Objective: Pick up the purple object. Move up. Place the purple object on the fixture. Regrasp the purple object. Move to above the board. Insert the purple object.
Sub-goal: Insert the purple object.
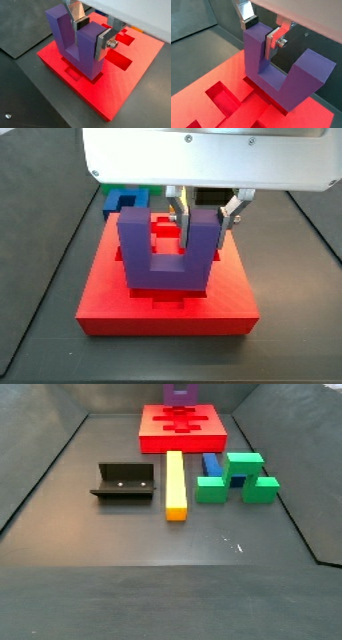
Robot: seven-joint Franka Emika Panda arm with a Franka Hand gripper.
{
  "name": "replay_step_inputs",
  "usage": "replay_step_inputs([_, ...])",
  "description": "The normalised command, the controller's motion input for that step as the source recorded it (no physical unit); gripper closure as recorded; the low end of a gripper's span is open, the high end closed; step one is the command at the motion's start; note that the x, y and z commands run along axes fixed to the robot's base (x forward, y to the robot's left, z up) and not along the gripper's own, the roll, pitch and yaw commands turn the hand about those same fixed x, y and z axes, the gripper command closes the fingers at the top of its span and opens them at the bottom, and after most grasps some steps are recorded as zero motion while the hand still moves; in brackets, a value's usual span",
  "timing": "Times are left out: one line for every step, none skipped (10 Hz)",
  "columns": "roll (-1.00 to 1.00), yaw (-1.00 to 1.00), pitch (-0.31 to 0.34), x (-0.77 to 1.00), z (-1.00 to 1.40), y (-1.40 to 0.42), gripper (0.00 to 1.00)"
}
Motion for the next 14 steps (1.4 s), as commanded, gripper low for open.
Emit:
replay_step_inputs([0.36,0.08,-0.216,0.0,0.03,-0.19,1.0])
replay_step_inputs([0.44,0.05,-0.2,0.0,0.0,-0.2,1.0])
replay_step_inputs([0.32,0.08,-0.154,0.0,0.0,-0.14,1.0])
replay_step_inputs([0.22,0.07,-0.111,0.08,-0.08,0.0,1.0])
replay_step_inputs([0.23,0.01,0.0,0.13,-0.13,0.0,1.0])
replay_step_inputs([0.16,0.0,0.073,0.05,-0.23,0.0,1.0])
replay_step_inputs([0.04,0.0,0.111,0.0,-0.3,0.0,1.0])
replay_step_inputs([0.0,0.0,0.057,0.0,-0.23,0.0,1.0])
replay_step_inputs([0.0,0.0,0.063,0.0,-0.17,0.0,1.0])
replay_step_inputs([0.0,0.0,0.047,0.01,-0.16,0.0,1.0])
replay_step_inputs([0.0,0.0,0.036,0.03,-0.15,0.0,1.0])
replay_step_inputs([0.0,0.0,0.031,0.06,-0.18,0.0,1.0])
replay_step_inputs([0.0,0.0,0.037,0.07,-0.2,0.0,1.0])
replay_step_inputs([-0.02,0.0,0.011,0.06,-0.25,0.0,1.0])
